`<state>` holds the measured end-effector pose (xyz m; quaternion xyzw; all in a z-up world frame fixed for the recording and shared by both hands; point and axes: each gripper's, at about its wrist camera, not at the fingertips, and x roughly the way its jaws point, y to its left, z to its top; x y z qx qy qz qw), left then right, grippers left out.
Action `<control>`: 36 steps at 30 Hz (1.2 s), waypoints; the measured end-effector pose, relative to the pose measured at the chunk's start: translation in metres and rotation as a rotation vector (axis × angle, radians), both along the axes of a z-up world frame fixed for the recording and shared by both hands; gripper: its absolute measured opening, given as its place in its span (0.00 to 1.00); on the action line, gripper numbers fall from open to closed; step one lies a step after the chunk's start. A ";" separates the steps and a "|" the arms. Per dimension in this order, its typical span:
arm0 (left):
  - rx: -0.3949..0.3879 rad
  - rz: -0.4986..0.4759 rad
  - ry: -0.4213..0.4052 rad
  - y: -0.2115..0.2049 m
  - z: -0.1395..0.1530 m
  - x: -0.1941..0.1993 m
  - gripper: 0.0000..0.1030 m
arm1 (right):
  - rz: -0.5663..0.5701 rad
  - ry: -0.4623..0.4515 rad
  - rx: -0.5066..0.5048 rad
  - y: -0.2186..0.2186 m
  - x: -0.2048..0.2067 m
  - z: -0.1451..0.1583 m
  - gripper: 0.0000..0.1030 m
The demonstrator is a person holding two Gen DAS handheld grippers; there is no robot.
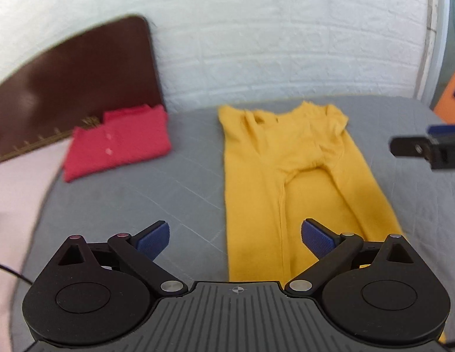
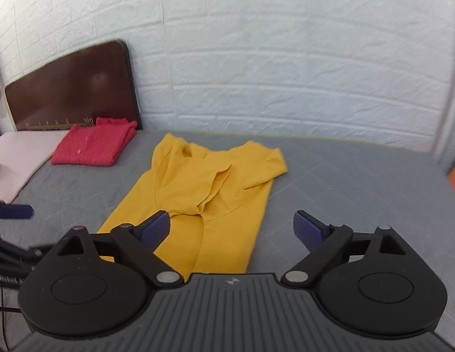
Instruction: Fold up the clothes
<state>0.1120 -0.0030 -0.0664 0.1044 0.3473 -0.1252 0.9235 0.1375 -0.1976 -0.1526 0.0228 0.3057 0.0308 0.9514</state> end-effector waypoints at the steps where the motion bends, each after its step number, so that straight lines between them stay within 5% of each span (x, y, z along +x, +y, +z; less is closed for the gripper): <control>1: 0.005 0.017 -0.032 0.000 0.009 -0.010 0.99 | -0.014 -0.022 0.005 -0.001 -0.016 0.004 0.94; 4: -0.004 0.033 -0.093 0.005 0.029 -0.042 1.00 | -0.050 -0.070 0.048 -0.003 -0.064 0.009 0.96; 8: -0.097 -0.019 -0.045 0.033 0.026 -0.078 1.00 | 0.013 -0.060 0.176 -0.008 -0.121 0.008 0.96; 14: -0.066 0.008 0.069 0.065 -0.032 -0.106 1.00 | 0.229 -0.041 0.433 -0.020 -0.189 -0.005 0.91; 16: -0.047 0.022 0.107 0.075 -0.053 -0.114 1.00 | 0.194 0.020 0.432 -0.019 -0.187 -0.021 0.62; 18: -0.029 0.037 0.145 0.084 -0.074 -0.123 0.99 | 0.151 0.074 0.428 -0.015 -0.182 -0.036 0.50; 25: 0.028 0.007 0.208 0.092 -0.090 -0.153 0.95 | 0.188 0.136 0.415 0.015 -0.173 -0.057 0.50; 27: 0.034 -0.028 0.222 0.092 -0.086 -0.165 0.87 | 0.242 0.139 0.431 0.026 -0.173 -0.055 0.50; 36: 0.081 -0.134 0.302 0.118 -0.077 -0.214 0.89 | 0.544 0.239 0.533 0.104 -0.125 -0.050 0.54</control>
